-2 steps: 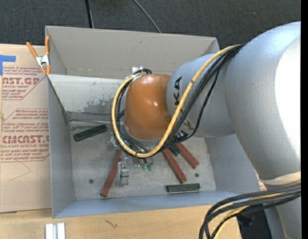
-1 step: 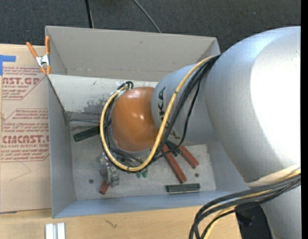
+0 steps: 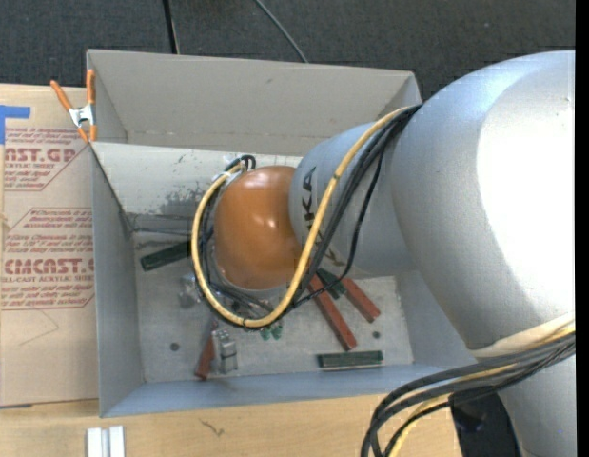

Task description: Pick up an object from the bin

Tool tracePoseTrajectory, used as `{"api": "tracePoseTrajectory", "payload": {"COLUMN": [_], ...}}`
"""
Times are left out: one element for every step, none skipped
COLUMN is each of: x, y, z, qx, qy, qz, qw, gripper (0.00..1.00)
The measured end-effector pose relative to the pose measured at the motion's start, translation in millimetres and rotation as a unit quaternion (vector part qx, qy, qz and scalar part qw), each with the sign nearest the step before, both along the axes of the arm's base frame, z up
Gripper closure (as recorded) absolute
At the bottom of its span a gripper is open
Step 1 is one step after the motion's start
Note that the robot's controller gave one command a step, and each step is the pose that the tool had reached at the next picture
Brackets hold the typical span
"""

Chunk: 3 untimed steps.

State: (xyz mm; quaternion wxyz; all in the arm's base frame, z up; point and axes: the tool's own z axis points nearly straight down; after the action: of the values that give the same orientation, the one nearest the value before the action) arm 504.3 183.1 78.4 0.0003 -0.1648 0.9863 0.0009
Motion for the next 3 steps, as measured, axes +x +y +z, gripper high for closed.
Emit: {"api": "tracePoseTrajectory", "payload": {"x": [0.0, 0.0, -0.2], "y": [0.3, 0.1, 0.3], "z": [0.1, 0.0, -0.1], "qx": [0.000, 0.000, 0.000], "qy": [-0.0002, -0.0001, 0.0004], "qz": [0.000, 0.000, 0.000], "qw": [1.0000, 1.0000, 1.0000], "gripper": [1.00, 0.00, 1.00]}}
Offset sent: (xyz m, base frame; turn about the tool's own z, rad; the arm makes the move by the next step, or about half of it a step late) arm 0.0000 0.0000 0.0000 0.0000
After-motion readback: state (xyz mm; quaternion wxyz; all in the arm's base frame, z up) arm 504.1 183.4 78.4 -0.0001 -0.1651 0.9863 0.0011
